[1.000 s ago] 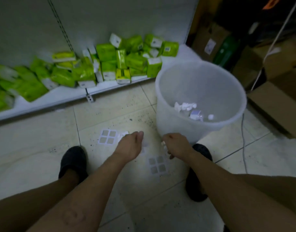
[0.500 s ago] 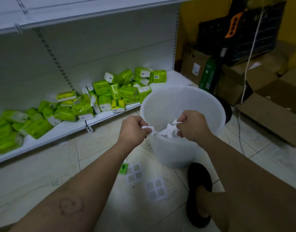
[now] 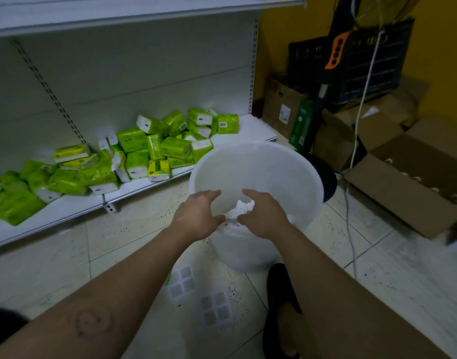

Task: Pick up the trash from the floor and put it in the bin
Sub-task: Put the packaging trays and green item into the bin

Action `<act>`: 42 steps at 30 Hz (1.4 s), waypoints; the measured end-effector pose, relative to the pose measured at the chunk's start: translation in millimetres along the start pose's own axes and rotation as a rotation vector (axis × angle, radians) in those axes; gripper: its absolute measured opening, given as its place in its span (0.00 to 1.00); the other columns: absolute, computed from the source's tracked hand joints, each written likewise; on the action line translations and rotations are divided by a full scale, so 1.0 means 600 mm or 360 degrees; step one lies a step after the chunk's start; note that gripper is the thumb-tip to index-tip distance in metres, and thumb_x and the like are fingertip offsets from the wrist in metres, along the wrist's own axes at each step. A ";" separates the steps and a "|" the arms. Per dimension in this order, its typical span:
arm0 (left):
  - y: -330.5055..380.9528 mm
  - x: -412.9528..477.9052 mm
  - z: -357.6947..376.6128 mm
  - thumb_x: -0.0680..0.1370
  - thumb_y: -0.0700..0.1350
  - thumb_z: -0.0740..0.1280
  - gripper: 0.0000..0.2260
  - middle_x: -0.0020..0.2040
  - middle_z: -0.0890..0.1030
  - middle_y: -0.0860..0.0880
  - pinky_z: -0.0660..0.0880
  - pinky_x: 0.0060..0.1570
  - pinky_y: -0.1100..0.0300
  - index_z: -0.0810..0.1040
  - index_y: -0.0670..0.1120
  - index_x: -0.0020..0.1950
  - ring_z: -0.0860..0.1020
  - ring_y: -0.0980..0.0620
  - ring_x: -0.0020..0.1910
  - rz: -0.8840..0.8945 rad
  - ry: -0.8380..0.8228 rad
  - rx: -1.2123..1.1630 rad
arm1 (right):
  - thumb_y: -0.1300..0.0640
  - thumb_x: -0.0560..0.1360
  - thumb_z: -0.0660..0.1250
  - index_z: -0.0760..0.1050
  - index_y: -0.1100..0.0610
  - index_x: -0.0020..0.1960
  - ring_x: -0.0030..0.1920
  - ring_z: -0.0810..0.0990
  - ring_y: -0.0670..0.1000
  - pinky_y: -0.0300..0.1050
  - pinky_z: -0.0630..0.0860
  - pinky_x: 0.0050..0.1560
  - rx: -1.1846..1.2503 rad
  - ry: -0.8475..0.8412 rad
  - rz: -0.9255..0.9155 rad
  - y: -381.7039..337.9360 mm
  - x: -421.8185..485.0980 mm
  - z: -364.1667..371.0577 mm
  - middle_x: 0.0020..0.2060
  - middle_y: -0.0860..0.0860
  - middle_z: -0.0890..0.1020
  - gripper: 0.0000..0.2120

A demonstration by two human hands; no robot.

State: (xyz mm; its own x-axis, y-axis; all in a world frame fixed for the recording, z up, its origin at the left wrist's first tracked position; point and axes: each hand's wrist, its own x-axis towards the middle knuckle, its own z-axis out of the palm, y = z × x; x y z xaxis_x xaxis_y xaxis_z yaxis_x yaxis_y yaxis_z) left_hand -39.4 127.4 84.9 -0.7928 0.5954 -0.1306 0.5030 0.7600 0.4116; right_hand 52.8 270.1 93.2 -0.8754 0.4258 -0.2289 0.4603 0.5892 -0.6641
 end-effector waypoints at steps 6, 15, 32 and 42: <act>-0.057 -0.072 -0.020 0.73 0.55 0.70 0.27 0.69 0.73 0.46 0.69 0.65 0.48 0.69 0.52 0.71 0.68 0.45 0.68 -0.0080 0.0107 0.0050 | 0.54 0.71 0.69 0.67 0.51 0.70 0.64 0.72 0.54 0.46 0.69 0.63 0.0024 0.0063 -0.0207 -0.072 -0.063 0.064 0.65 0.54 0.72 0.28; -0.219 -0.156 0.033 0.73 0.52 0.70 0.28 0.69 0.73 0.46 0.71 0.63 0.50 0.68 0.50 0.71 0.70 0.44 0.67 -0.0500 -0.0143 -0.0016 | 0.54 0.72 0.69 0.67 0.51 0.69 0.64 0.73 0.54 0.44 0.69 0.63 -0.0279 -0.0413 -0.0129 -0.077 -0.085 0.206 0.66 0.54 0.72 0.27; -0.435 -0.071 0.322 0.76 0.49 0.64 0.27 0.63 0.70 0.42 0.73 0.58 0.48 0.62 0.54 0.74 0.71 0.41 0.61 -0.0683 -0.0553 -0.0067 | 0.51 0.75 0.64 0.64 0.51 0.71 0.65 0.71 0.55 0.45 0.70 0.59 -0.0552 -0.0989 0.0324 0.106 0.055 0.521 0.68 0.53 0.69 0.25; -0.491 -0.009 0.408 0.76 0.47 0.62 0.20 0.64 0.71 0.43 0.75 0.50 0.49 0.67 0.50 0.68 0.73 0.42 0.60 -0.0623 -0.0401 0.0084 | 0.48 0.72 0.68 0.64 0.51 0.69 0.63 0.69 0.57 0.51 0.70 0.58 -0.0793 -0.0609 -0.0046 0.130 0.159 0.636 0.63 0.55 0.70 0.28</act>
State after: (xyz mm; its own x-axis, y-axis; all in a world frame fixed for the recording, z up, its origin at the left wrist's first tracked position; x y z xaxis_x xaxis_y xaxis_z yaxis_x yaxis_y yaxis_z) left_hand -99.1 -35.6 -256.4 -0.8215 0.3006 -0.4845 0.2045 0.9485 0.2419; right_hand -50.9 94.9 -251.9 -0.8372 0.1834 -0.5153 0.3685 0.8853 -0.2836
